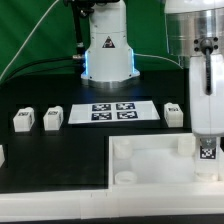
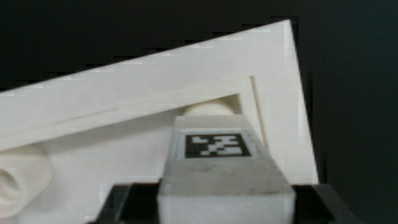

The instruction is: Assemble one leg

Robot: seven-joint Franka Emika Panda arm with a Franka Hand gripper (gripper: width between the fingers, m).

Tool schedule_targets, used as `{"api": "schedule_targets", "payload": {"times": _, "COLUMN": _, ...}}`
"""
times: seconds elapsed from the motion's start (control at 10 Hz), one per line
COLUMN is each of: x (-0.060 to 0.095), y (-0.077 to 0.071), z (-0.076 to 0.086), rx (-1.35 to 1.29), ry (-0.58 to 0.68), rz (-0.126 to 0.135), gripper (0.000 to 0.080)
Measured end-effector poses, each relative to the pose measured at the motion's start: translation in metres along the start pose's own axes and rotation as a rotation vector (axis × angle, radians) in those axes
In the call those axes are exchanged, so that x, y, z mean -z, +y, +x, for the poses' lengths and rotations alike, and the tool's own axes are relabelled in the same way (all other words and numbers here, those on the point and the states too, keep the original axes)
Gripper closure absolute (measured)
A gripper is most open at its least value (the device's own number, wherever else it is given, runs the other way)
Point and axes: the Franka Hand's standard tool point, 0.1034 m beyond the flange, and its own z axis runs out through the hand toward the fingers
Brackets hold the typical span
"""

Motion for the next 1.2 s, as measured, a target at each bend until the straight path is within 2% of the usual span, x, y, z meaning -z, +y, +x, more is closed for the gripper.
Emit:
{"api": "schedule_targets", "payload": {"times": 0.1, "x": -0.0003, "y": 0.0002, "z": -0.0003, "rx": 0.041, "ry": 0.000, "rz": -0.001, "gripper": 0.0505}}
{"api": "schedule_targets", "payload": {"times": 0.2, "x": -0.0010, "y": 0.0008, "z": -0.0010, "rx": 0.042, "ry": 0.000, "rz": -0.002, "gripper": 0.0341}}
{"api": "schedule_targets", "payload": {"times": 0.3, "x": -0.0022, "y": 0.0010, "z": -0.0024, "rx": 0.075, "ry": 0.000, "rz": -0.003, "gripper": 0.0220}}
{"api": "schedule_targets", "payload": {"times": 0.4, "x": -0.0033, "y": 0.0013, "z": -0.0021, "rx": 0.223, "ry": 0.002, "rz": -0.004, "gripper": 0.0220}}
{"api": "schedule_targets", "payload": {"times": 0.5, "x": -0.0039, "y": 0.0016, "z": -0.0019, "rx": 0.355, "ry": 0.002, "rz": -0.005, "gripper": 0.0164}}
{"api": "schedule_targets", "payload": {"times": 0.6, "x": -0.0042, "y": 0.0017, "z": -0.0018, "rx": 0.452, "ry": 0.001, "rz": -0.006, "gripper": 0.0154}}
{"api": "schedule_targets", "payload": {"times": 1.2, "x": -0.0038, "y": 0.0016, "z": -0.0017, "rx": 1.131, "ry": 0.003, "rz": -0.012, "gripper": 0.0151}}
